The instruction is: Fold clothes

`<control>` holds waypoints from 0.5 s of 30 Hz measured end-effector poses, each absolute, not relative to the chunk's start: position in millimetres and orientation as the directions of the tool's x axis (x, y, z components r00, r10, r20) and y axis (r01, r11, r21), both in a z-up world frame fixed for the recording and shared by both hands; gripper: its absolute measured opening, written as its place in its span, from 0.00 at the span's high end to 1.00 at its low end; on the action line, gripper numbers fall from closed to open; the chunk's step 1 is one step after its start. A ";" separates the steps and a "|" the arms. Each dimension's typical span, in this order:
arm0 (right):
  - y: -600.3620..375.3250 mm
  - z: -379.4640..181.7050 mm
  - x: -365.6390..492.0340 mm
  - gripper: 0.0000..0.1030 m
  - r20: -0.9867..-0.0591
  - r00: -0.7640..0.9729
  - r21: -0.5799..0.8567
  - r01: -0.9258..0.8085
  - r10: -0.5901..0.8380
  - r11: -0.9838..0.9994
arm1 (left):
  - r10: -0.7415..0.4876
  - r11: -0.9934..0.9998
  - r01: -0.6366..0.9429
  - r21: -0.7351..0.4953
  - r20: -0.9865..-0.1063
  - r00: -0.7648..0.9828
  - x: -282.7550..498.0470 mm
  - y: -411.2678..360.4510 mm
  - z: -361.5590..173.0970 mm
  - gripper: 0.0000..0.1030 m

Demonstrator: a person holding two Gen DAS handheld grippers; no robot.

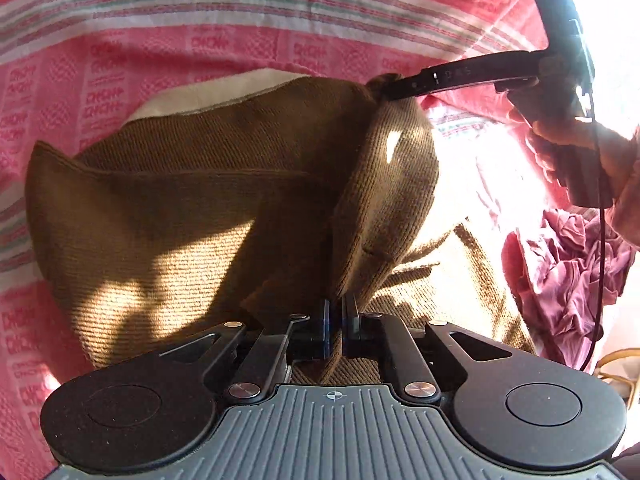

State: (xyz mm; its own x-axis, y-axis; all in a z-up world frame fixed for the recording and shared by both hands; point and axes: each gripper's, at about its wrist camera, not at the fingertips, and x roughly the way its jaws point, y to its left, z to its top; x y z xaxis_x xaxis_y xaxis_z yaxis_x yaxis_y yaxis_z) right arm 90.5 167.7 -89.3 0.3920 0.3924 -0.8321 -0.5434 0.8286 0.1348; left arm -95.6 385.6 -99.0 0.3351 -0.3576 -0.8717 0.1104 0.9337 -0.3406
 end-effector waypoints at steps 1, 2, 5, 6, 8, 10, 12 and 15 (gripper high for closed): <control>171.1 -90.2 91.5 0.56 -0.834 0.386 0.134 -0.551 0.394 0.824 | -0.359 0.932 0.086 -0.351 -0.873 0.331 -94.9 387.4 -102.3 0.97; 173.8 -93.6 92.1 0.55 -0.840 0.378 0.131 -0.555 0.389 0.822 | -0.357 0.932 0.063 -0.357 -0.873 0.331 -93.9 388.9 -104.9 0.95; 182.1 -103.6 94.0 0.53 -0.856 0.355 0.122 -0.567 0.375 0.815 | -0.347 0.933 0.031 -0.358 -0.876 0.335 -92.7 388.9 -106.8 0.73; 184.8 -107.0 94.7 0.52 -0.861 0.348 0.119 -0.571 0.370 0.812 | -0.341 0.936 0.036 -0.350 -0.878 0.336 -92.6 387.0 -105.7 0.72; 185.7 -105.6 93.9 0.52 -0.860 0.348 0.122 -0.569 0.373 0.813 | -0.335 0.939 0.037 -0.343 -0.879 0.340 -91.6 385.8 -103.7 0.72; 176.8 -91.4 86.3 0.52 -0.837 0.361 0.147 -0.576 0.412 0.804 | -0.340 0.934 0.020 -0.355 -0.875 0.344 -88.7 390.1 -102.6 0.77; 162.0 -77.9 71.0 0.51 -0.825 0.356 0.166 -0.589 0.439 0.791 | -0.346 0.930 0.004 -0.368 -0.871 0.348 -85.9 394.4 -101.5 0.77; 139.0 -70.1 42.1 0.51 -0.833 0.302 0.216 -0.594 0.463 0.775 | -0.351 0.925 -0.013 -0.380 -0.867 0.353 -83.7 399.0 -98.9 0.77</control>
